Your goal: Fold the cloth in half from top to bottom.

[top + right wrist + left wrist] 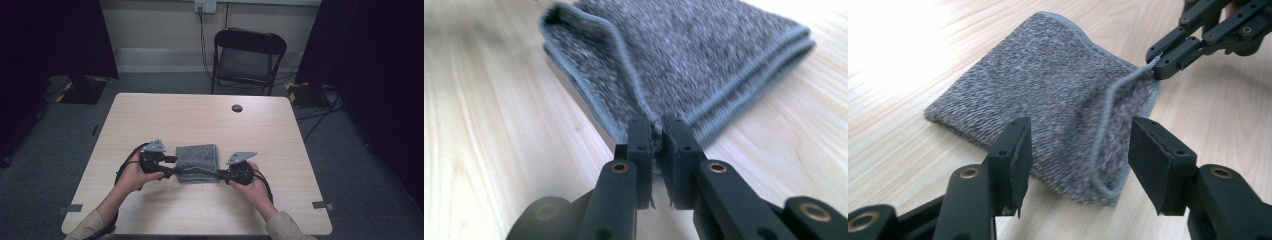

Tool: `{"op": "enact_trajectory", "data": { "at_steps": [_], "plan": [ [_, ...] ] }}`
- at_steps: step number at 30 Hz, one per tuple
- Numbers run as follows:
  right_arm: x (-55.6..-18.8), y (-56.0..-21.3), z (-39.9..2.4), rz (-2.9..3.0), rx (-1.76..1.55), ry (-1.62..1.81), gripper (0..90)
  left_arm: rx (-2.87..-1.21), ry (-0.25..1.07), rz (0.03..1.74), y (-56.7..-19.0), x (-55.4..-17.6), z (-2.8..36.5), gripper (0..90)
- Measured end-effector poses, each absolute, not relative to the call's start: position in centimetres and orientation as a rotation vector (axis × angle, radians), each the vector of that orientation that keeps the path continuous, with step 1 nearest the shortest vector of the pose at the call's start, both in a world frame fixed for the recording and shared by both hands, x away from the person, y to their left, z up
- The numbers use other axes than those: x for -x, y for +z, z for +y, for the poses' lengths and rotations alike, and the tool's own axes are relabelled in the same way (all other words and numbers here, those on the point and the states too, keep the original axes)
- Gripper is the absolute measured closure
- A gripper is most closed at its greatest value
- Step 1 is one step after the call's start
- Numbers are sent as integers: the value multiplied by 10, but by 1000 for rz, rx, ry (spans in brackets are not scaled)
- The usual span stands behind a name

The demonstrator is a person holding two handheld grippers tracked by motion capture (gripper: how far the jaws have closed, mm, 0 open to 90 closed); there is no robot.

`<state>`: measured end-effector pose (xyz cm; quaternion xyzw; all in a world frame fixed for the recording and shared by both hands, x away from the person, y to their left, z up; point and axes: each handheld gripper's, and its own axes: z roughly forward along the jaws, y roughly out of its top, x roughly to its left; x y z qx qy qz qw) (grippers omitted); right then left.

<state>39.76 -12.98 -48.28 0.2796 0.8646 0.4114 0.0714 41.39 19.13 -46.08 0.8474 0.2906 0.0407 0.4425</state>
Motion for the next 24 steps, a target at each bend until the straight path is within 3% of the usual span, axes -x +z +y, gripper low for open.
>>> {"op": "enact_trajectory", "data": {
  "at_steps": [4,13,17,24],
  "plan": [
    [-397,-482,-130,2597,-842,1228,828,-2106,96,739,-464,-414,195,434],
    [-400,-458,-132,2455,-874,1318,668,-2050,124,747,-458,-415,202,441],
    [-408,-463,-128,2453,-886,1290,636,-2043,142,799,-462,-421,202,436],
    [-404,-480,-114,2519,-851,1226,560,-2156,89,727,-481,-409,186,404]
  ]
}}
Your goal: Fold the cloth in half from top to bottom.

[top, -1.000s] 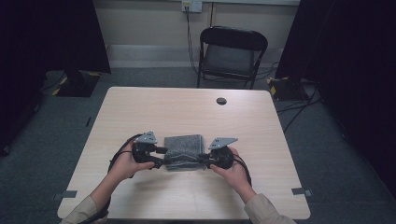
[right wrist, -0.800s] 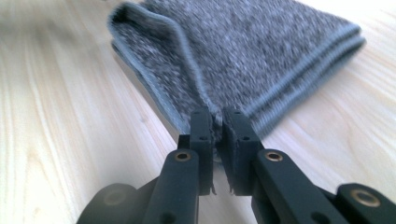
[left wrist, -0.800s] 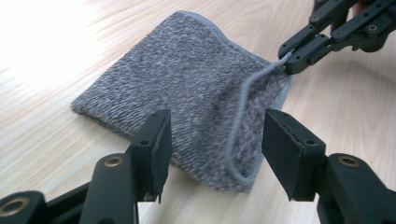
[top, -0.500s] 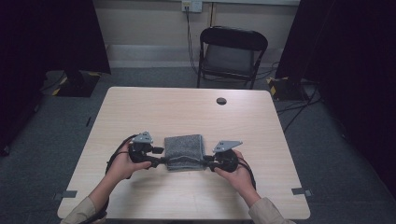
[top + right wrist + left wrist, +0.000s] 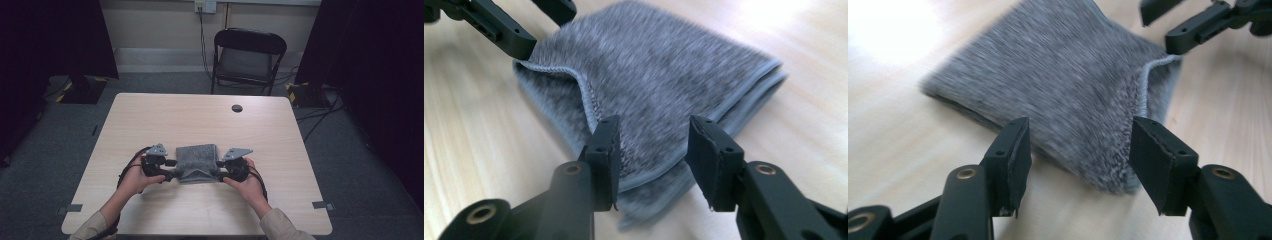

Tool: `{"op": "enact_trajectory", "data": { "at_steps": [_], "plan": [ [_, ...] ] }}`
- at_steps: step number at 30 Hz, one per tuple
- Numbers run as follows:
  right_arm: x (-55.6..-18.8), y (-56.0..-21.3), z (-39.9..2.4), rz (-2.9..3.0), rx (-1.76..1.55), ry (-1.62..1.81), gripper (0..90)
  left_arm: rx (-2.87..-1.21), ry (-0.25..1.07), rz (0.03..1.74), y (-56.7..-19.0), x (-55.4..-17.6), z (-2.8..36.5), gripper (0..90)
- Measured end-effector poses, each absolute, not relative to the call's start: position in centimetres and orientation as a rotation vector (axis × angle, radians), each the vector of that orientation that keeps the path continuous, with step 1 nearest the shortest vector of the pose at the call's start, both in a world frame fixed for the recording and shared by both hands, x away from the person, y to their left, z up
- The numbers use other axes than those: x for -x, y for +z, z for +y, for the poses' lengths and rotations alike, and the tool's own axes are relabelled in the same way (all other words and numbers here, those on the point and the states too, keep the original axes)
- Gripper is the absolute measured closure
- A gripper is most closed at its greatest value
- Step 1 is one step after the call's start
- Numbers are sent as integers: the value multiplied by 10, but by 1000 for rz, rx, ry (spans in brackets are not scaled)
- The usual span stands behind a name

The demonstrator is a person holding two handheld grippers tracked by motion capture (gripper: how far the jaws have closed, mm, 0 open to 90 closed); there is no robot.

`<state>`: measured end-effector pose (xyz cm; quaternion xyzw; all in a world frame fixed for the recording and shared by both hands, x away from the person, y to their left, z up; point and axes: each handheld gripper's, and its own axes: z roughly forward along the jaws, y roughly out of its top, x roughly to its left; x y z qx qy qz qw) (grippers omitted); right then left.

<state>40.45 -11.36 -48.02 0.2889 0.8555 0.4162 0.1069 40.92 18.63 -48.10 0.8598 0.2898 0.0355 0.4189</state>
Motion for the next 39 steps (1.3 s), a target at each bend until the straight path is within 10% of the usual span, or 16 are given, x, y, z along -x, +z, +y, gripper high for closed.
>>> {"op": "enact_trajectory", "data": {
  "at_steps": [22,39],
  "plan": [
    [-394,-492,-129,2556,-860,1115,632,-2218,87,679,-491,-398,188,447],
    [-393,-473,-137,2459,-918,1275,151,-2113,122,670,-460,-395,212,202]
  ]
}}
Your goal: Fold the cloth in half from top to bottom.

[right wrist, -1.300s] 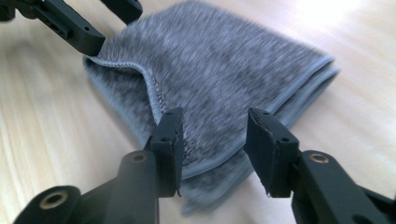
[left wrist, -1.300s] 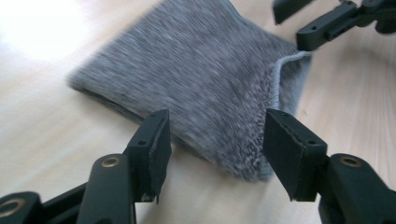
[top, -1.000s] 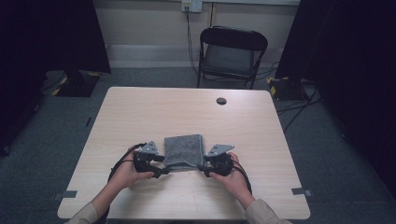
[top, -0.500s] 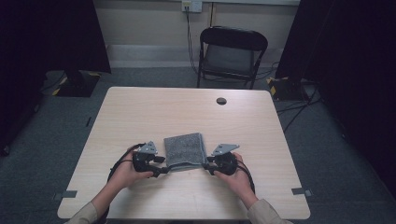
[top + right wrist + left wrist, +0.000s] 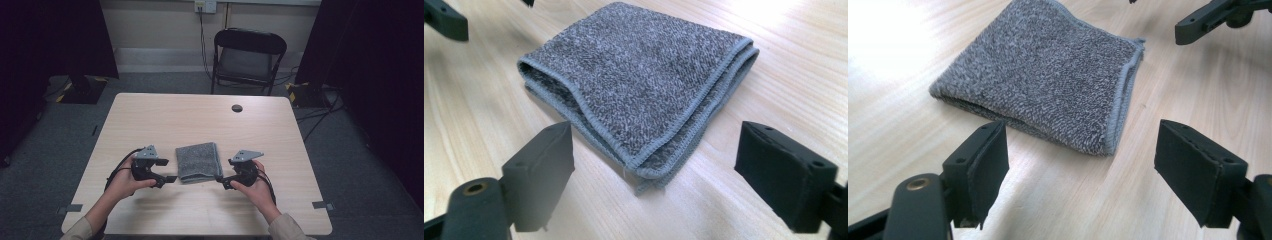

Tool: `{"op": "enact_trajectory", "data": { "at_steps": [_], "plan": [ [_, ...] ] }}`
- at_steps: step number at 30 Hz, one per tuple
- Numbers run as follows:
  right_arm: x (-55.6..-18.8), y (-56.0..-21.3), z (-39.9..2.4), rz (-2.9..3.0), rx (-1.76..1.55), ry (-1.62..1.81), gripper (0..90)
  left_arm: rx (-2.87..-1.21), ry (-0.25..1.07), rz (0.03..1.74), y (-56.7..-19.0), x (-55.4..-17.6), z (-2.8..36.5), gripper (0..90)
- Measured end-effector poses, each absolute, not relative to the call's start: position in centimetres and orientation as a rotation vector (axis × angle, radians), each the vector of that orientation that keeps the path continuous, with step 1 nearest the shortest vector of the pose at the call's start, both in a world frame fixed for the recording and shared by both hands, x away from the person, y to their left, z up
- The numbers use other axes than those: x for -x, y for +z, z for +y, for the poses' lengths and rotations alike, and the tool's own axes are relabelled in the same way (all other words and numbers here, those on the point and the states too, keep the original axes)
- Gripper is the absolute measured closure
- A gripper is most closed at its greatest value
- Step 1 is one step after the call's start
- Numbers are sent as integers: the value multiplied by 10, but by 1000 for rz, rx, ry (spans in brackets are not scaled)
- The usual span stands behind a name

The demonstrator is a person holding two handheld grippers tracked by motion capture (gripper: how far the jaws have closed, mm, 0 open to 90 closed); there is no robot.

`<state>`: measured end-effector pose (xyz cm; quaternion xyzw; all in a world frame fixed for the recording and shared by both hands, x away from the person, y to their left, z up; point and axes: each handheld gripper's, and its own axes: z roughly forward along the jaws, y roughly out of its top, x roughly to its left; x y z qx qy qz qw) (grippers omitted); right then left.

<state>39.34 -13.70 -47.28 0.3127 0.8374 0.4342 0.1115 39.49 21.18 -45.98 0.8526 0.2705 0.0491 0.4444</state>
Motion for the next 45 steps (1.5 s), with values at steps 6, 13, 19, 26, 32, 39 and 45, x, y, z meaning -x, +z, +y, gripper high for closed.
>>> {"op": "enact_trajectory", "data": {
  "at_steps": [6,13,19,26,32,39,45],
  "plan": [
    [-390,-472,-136,2484,-903,1259,151,-2112,128,699,-459,-395,219,194],
    [-387,-473,-138,2505,-888,1256,152,-2129,128,703,-463,-393,222,192],
    [-386,-472,-140,2509,-888,1270,152,-2137,134,704,-464,-391,226,192],
    [-383,-473,-148,2525,-902,1263,152,-2140,140,712,-464,-389,232,192],
    [-382,-472,-155,2529,-913,1264,153,-2131,143,726,-464,-385,240,193],
    [-382,-471,-160,2527,-914,1257,153,-2135,151,736,-465,-382,249,193],
    [-380,-471,-163,2532,-902,1244,153,-2135,151,739,-466,-380,254,193]
  ]
}}
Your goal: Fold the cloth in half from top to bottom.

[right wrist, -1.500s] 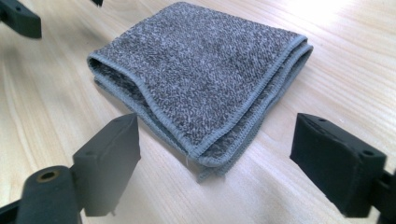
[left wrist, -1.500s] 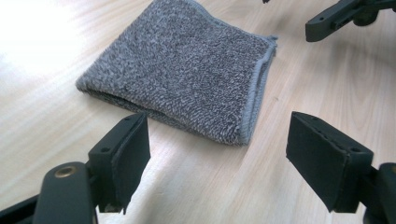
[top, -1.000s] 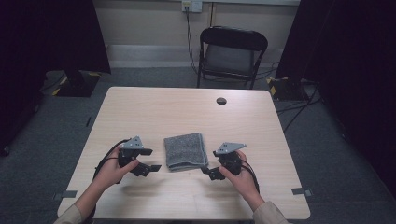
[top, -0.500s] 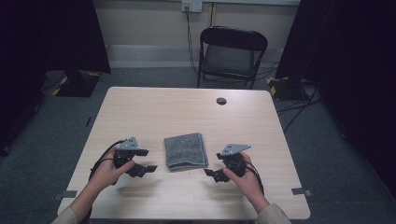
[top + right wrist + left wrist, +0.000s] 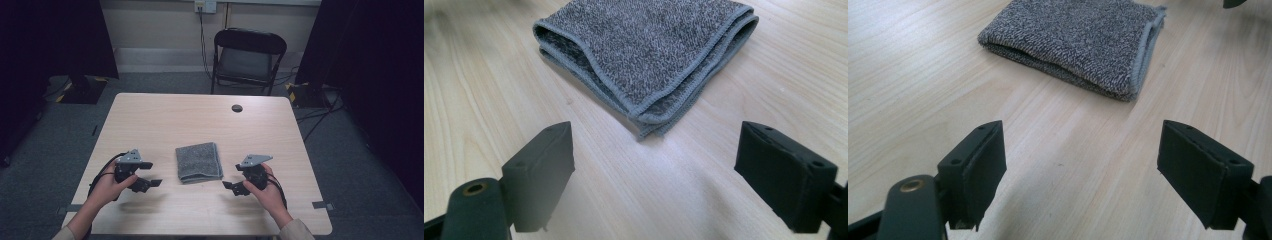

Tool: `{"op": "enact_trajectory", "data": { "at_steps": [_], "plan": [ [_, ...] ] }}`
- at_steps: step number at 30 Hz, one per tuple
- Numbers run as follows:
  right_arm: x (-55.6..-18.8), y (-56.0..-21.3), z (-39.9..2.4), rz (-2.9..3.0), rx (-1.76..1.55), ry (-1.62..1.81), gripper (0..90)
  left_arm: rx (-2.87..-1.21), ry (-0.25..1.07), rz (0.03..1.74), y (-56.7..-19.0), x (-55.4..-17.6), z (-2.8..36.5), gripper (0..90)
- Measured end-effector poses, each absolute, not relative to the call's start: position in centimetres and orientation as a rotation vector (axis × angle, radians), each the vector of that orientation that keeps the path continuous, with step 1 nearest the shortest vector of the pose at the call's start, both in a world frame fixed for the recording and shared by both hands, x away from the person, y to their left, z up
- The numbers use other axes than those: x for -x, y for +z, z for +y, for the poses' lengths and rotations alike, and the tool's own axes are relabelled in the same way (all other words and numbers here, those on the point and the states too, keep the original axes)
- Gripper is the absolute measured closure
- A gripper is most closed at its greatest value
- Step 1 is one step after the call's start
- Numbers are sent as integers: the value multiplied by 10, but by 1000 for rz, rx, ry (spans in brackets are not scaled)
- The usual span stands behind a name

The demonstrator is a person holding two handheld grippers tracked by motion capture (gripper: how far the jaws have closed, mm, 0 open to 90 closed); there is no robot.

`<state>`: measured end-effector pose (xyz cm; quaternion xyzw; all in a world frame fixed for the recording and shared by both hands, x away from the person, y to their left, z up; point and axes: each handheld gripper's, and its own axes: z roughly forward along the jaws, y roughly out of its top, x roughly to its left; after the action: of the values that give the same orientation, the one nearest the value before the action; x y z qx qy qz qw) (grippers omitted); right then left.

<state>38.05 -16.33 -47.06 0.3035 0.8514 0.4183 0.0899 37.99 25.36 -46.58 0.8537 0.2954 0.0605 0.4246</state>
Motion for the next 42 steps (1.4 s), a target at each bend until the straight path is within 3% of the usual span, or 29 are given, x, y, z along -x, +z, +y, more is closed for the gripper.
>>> {"op": "enact_trajectory", "data": {
  "at_steps": [42],
  "plan": [
    [-367,-472,-220,2481,-1026,1199,153,-2129,193,760,-461,-366,284,188]
  ]
}}
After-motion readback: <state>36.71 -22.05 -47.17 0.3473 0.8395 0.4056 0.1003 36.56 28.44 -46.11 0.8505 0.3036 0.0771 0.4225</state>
